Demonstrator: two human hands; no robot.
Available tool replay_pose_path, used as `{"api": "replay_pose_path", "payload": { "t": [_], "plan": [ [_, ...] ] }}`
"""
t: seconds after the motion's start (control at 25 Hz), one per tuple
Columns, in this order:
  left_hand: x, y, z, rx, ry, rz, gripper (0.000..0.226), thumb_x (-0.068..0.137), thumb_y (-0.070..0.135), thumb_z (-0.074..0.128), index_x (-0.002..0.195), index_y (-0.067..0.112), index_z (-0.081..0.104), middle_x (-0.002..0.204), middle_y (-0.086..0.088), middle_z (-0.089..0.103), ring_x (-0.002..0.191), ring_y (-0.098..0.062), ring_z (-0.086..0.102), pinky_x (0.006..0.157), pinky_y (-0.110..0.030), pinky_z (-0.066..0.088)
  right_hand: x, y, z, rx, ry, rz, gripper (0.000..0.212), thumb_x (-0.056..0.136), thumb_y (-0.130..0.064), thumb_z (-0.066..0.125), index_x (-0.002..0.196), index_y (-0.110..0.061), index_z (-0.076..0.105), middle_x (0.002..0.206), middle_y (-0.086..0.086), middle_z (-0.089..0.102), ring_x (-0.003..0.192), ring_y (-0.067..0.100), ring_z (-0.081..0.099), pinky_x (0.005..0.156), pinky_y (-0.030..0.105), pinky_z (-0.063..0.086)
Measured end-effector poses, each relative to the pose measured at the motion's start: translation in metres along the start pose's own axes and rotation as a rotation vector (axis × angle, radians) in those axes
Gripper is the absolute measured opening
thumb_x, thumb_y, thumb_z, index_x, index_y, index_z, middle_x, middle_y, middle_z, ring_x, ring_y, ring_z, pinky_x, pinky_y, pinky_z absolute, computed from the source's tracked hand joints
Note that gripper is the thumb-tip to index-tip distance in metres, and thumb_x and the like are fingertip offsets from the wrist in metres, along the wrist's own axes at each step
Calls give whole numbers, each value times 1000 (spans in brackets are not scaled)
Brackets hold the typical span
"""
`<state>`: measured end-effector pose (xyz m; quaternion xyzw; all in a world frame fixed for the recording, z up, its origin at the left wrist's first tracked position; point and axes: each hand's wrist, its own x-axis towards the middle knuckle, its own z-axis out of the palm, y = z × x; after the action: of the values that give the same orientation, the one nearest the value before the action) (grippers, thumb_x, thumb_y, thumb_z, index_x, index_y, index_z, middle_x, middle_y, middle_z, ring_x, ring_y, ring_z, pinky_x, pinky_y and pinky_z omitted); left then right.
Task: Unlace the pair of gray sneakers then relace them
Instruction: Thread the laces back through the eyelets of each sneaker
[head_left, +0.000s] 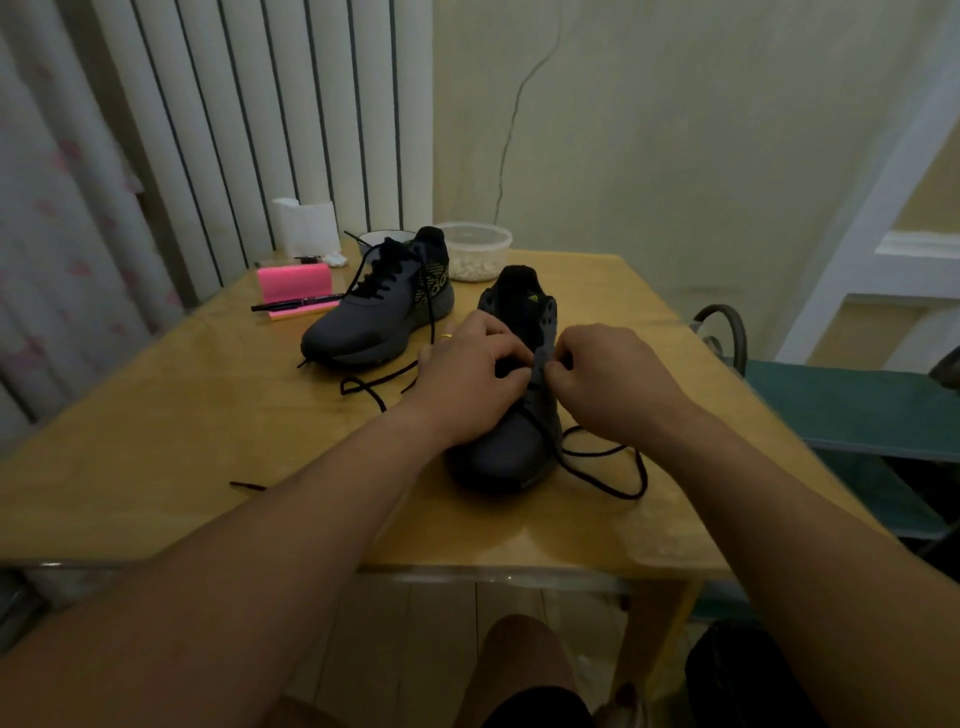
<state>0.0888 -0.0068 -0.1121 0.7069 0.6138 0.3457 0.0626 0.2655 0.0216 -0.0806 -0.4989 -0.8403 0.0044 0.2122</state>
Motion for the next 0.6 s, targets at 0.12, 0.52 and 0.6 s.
{"api": "replay_pose_path", "payload": {
  "t": [0.12, 0.52, 0.6],
  "plan": [
    [2, -2, 0, 44, -67, -2, 19, 100, 43, 62, 116, 38, 71, 127, 12, 48, 124, -18, 42, 111, -52, 34, 7, -4, 1, 34, -107, 34, 28, 100, -27, 57, 81, -9, 66, 75, 9, 65, 71, 28, 62, 61, 42, 51],
    [30, -3, -19, -21, -419, -21, 20, 100, 48, 60, 84, 59, 55, 112, 13, 40, 114, -23, 49, 107, -58, 42, -24, 16, 10, 848, -118, 316, 18, 107, -23, 59, 100, -10, 69, 87, 8, 75, 69, 18, 69, 62, 32, 53],
    [32, -4, -22, -72, -470, -10, 18, 103, 44, 59, 89, 53, 56, 111, 14, 40, 110, -18, 49, 105, -49, 45, -20, 12, 14, 757, -86, 285, 17, 105, -23, 61, 95, -12, 69, 80, 6, 74, 65, 16, 68, 59, 32, 53]
  ]
}}
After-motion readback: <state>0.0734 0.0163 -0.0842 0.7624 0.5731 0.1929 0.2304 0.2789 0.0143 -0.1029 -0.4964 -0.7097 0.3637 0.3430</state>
